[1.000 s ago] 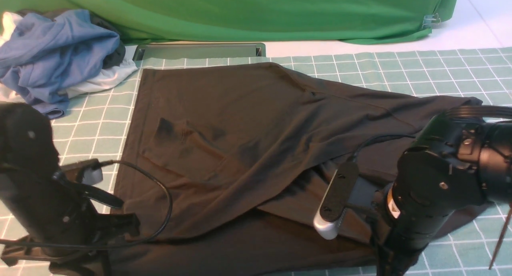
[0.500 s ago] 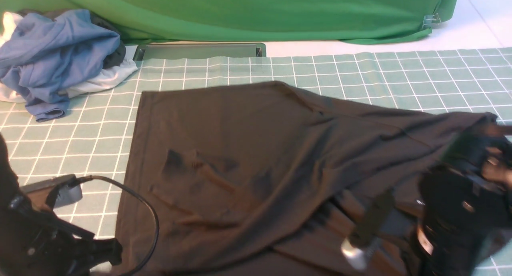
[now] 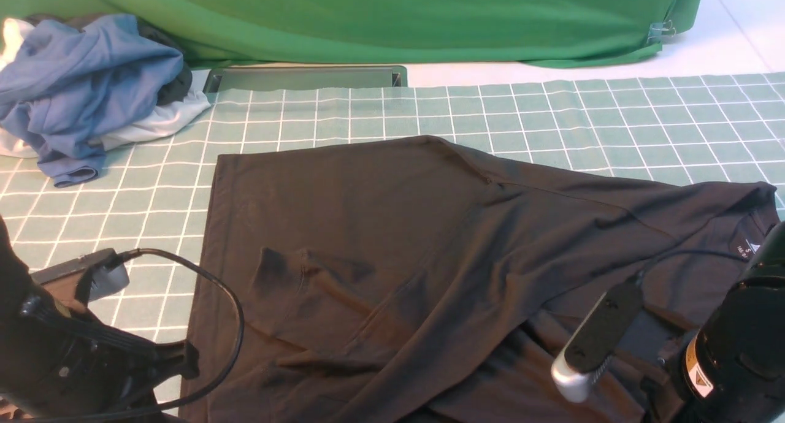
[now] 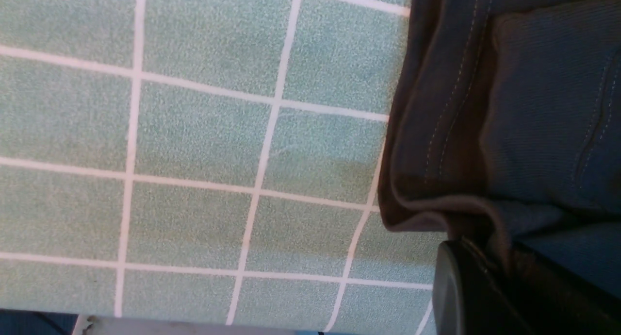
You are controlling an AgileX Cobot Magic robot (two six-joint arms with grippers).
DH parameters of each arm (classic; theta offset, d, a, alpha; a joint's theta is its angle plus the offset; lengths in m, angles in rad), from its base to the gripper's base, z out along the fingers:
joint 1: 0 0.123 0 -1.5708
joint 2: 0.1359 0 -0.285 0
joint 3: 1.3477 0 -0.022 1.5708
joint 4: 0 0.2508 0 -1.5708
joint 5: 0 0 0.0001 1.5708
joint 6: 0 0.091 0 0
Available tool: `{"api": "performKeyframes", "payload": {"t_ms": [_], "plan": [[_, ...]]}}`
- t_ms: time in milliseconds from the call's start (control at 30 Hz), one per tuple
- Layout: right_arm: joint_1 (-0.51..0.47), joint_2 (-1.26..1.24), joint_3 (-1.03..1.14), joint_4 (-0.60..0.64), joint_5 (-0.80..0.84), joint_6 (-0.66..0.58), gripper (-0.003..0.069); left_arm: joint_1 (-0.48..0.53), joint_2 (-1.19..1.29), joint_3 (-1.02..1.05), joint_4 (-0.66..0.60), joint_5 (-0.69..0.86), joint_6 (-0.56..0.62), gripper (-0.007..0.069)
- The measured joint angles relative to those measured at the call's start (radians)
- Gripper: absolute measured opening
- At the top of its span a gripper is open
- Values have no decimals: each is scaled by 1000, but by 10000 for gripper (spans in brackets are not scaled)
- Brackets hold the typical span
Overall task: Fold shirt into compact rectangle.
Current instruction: 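Fold the black garment in half by bringing its near edge over to the far edge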
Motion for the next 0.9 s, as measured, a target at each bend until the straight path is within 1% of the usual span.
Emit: {"api": "performKeyframes", "payload": {"t_ms": [100, 267, 333, 400, 467, 500, 533, 700, 800, 900], "plan": [[-4, 0, -30, -20, 5, 2, 54, 0, 0, -8, -2, -10, -4, 28], [-41, 5, -83, -31, 21, 2, 54, 0, 0, -12, -3, -65, -31, 28], [-79, 24, -113, -31, 24, 2, 54, 0, 0, -12, -3, -126, -56, 28], [-92, 33, -121, -31, 23, 2, 54, 0, 0, -12, -3, -150, -61, 28], [-126, 62, -146, -31, 14, 2, 54, 0, 0, -12, -3, -222, -80, 28], [-129, 65, -149, -31, 14, 2, 54, 0, 1, -12, -3, -221, -80, 28], [-147, 84, -168, -31, 6, 2, 54, 3, 2, -12, -3, -272, -84, 28], [-201, 171, -273, -32, -30, 2, 54, 58, 49, -15, -13, -414, -105, 28], [-218, 225, -334, -33, -56, 2, 54, 100, 106, -38, -26, -427, -103, 28], [-227, 286, -397, -46, -96, 3, 54, 127, 175, -85, -44, -426, -56, 25]]}}
